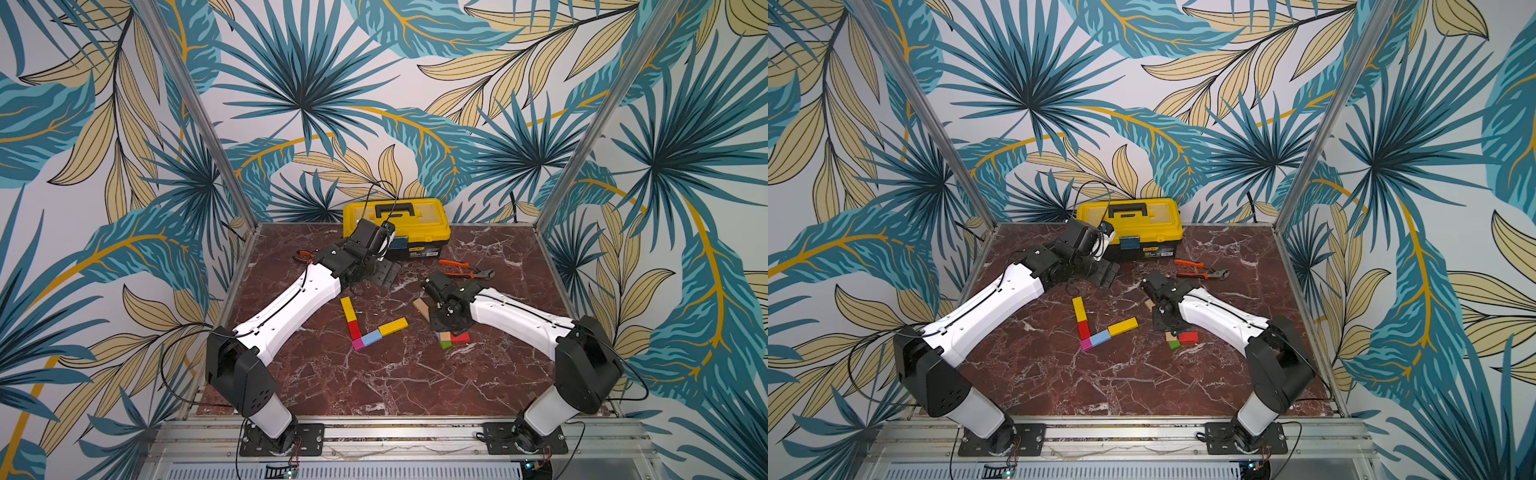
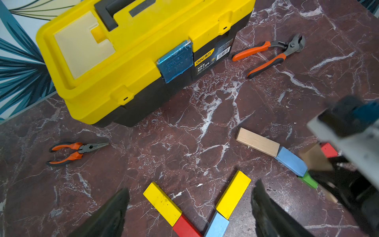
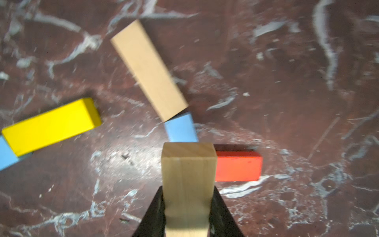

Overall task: Assemble the letter v with building blocks
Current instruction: Pick up the building block from the center of the board, then place the building block at the center of the board.

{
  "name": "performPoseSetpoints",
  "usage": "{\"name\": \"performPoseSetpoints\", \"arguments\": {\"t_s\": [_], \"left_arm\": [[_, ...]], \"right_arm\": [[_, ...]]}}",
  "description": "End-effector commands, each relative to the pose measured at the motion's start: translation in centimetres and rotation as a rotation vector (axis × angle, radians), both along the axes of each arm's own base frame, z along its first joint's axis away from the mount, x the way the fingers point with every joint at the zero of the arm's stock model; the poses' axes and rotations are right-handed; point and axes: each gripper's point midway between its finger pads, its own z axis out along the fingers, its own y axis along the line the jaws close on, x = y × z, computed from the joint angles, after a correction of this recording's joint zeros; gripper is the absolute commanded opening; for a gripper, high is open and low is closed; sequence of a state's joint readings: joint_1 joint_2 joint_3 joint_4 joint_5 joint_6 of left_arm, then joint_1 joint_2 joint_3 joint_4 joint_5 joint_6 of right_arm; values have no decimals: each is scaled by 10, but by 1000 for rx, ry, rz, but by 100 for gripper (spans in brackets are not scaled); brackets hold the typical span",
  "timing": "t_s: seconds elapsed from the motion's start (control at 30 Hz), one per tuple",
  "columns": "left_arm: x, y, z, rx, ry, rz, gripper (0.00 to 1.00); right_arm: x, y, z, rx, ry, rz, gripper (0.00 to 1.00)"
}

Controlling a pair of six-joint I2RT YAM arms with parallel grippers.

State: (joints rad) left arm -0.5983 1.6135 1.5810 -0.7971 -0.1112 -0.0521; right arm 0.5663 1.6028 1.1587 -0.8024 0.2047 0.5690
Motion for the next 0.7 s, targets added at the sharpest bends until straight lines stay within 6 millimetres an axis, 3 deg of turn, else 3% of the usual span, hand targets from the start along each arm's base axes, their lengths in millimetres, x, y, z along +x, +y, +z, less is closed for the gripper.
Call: {"name": "performPoseSetpoints", "arguments": {"t_s": [0.0,0.1,0.3,0.5,0.67], "left_arm": [[-2,-10,21,-74,-32,-49,94],[-3,-29,19,-101,-9,-127,94],[5,-65,23,-122,-11,-214,94],[14,-92,25,-143,-14,-263,94],[14,-116,16,-158,12,-311,94]], "right_arm": [[2,-38,-3,39,11,-138,20],[11,-60,-6,80,14,-209,21],[26,-85,-27,158,58,-325,22],[28,-106,-47,146,93,-402,22],[24,-115,-56,139,121,-442,24]]}}
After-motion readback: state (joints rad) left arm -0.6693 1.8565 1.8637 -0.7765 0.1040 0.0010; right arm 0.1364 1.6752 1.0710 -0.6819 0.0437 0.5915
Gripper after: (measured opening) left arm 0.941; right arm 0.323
